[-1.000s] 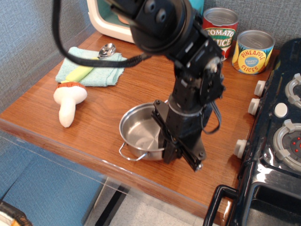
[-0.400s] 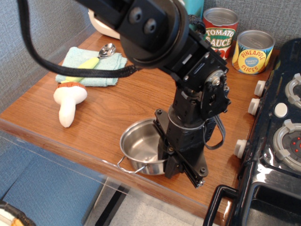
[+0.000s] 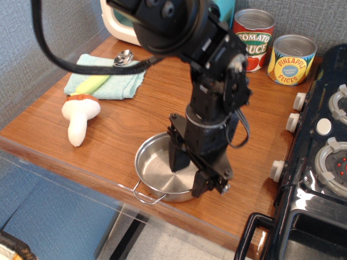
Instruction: Move the pot to the front of the table
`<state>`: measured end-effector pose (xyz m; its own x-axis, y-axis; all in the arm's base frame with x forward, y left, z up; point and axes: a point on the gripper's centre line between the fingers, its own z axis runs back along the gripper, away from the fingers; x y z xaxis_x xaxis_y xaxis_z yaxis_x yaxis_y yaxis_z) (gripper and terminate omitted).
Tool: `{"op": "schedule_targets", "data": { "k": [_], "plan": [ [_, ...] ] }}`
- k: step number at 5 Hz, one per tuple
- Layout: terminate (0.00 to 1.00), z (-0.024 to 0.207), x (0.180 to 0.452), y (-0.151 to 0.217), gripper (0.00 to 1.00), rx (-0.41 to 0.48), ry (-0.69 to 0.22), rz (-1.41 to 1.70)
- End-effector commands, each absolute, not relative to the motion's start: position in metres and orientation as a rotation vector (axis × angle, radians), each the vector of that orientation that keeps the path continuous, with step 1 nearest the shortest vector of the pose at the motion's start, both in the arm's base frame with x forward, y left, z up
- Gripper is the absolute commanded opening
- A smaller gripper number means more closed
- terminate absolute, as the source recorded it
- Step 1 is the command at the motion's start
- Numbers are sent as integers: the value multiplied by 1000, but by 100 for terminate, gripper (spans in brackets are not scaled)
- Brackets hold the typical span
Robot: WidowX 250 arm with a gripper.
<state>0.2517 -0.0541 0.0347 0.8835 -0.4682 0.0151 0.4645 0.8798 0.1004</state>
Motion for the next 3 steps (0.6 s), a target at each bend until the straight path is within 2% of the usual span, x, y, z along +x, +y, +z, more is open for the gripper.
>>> {"op": "schedule_targets", "data": {
  "k": [1, 3],
  "plan": [
    [0, 87, 260, -37, 100, 5, -167, -361],
    [0, 94, 266, -28, 100, 22, -180, -282]
  ]
}}
